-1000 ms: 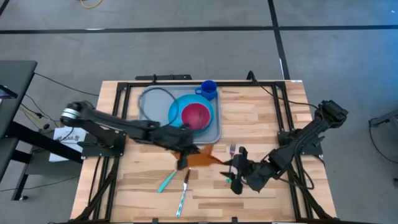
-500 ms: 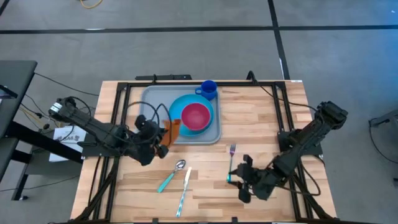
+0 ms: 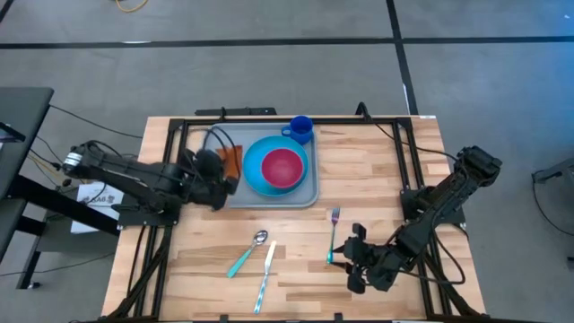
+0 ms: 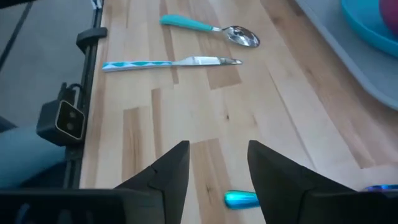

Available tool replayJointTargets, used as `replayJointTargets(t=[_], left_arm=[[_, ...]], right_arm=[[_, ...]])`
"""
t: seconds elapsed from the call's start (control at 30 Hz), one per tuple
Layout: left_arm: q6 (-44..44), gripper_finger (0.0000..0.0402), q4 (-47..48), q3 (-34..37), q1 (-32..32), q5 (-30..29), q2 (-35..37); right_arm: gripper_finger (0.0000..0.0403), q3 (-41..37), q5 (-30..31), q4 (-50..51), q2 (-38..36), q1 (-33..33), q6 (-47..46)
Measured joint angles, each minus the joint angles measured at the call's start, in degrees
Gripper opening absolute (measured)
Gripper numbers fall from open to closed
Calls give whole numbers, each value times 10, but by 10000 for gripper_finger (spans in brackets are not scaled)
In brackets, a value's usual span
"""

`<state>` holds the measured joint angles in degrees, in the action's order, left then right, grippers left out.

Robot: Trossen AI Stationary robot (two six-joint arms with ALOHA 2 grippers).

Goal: Set up tray
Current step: Put the brown napkin on the gray tray

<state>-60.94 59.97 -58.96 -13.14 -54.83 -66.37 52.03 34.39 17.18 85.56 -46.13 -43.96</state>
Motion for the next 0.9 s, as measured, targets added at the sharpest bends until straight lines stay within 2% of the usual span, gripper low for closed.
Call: replayJointTargets(t=[0.23,0.43,0.57,0.67,0.77,0.9], left_arm=[[1,0,-17,10,38,2,32],[28,0,-137,111,62,7,76],[84,0,-223,162,98,10,129],[126,0,-272,188,141,53,172],[128,0,-326,234,180,108,204],[117,0,-425,309,208,152,216]], right_arm=[[149,0,1,38,0,5,24],[147,0,2,92,0,16,26],[148,0,1,124,0,31,35],[148,0,2,131,0,43,63],[145,0,2,131,0,57,92],[142,0,2,132,0,77,100]])
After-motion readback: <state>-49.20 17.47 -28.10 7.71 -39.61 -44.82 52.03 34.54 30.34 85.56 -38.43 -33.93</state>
